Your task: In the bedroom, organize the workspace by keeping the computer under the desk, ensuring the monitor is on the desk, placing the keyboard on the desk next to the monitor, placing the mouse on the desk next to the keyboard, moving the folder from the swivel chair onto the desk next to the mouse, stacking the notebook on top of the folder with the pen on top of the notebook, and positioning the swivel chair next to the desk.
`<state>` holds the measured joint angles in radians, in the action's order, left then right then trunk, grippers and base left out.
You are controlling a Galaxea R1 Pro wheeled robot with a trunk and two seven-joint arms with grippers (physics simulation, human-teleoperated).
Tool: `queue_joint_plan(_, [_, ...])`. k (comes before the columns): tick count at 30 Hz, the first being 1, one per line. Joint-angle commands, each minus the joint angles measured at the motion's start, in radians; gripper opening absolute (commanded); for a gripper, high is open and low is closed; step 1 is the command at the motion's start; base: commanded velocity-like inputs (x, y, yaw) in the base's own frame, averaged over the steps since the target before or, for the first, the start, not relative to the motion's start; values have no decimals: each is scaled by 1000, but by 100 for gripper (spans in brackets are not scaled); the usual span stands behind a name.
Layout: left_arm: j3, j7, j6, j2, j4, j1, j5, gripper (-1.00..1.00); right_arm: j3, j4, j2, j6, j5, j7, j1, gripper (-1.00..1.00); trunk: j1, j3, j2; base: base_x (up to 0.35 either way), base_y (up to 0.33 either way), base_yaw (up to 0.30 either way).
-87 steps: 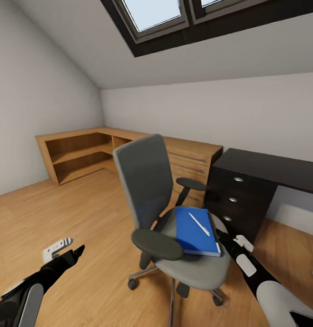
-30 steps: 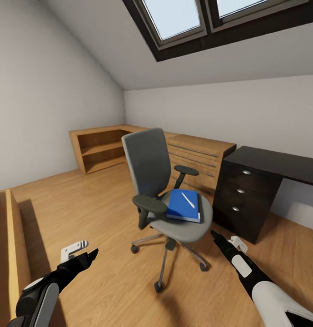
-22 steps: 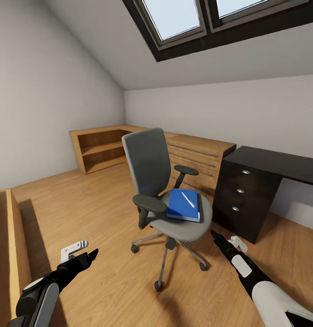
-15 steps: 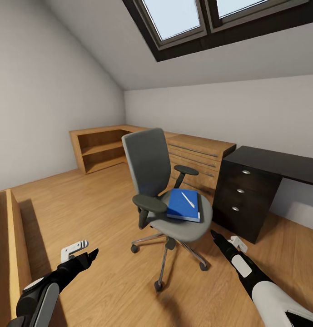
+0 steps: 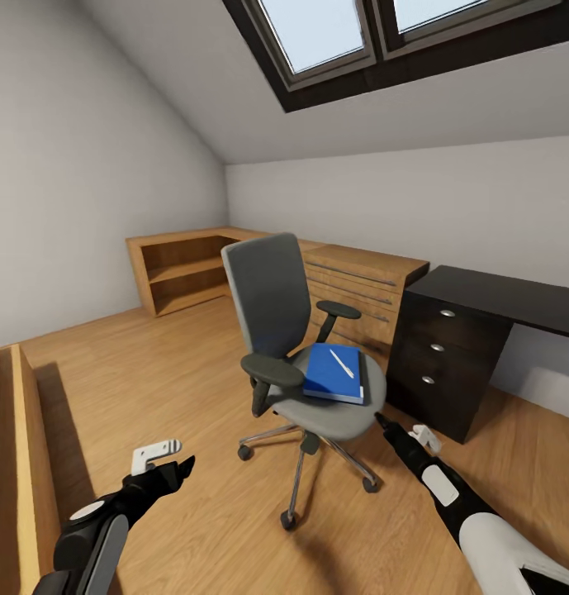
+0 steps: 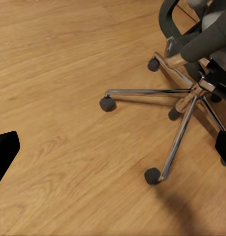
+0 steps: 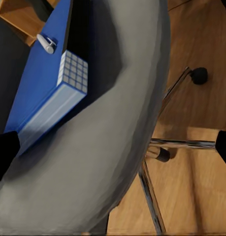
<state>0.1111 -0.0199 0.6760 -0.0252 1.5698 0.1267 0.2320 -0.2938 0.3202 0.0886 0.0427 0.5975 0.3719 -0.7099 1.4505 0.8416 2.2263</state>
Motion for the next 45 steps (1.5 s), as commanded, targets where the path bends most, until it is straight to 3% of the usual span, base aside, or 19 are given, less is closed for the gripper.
queue_joint_plan(1, [1, -2, 6, -1, 1, 1, 7, 100, -4, -1, 0, 40, 9, 10, -1, 100, 0, 1, 0, 0, 0, 0])
queue_joint_plan(4, [0, -2, 5, -1, 1, 1, 6, 100, -6, -1, 3, 130, 11, 14, 0, 100, 0, 1, 0, 0, 0, 0])
queue_joint_plan(9, [-1, -1, 5, -1, 1, 1, 7, 100, -15, -19, 12, 204, 18, 21, 0, 100, 0, 1, 0, 0, 0, 0])
queue_joint_plan(15, [-10, 1, 6, -1, 1, 1, 7, 100, -23, -45, 15, 276, 92, 31, 0, 100, 0, 1, 0, 41, 0, 0])
queue_joint_plan(32, [-14, 2, 7, 2, 4, 1, 9, 100, -22, -45, 7, 275, 96, 29, 0, 100, 0, 1, 0, 281, 0, 7])
queue_joint_plan(45, [-14, 0, 10, 1, 4, 1, 7, 100, -22, -46, 7, 275, 96, 29, 0, 100, 0, 1, 0, 95, 0, 261])
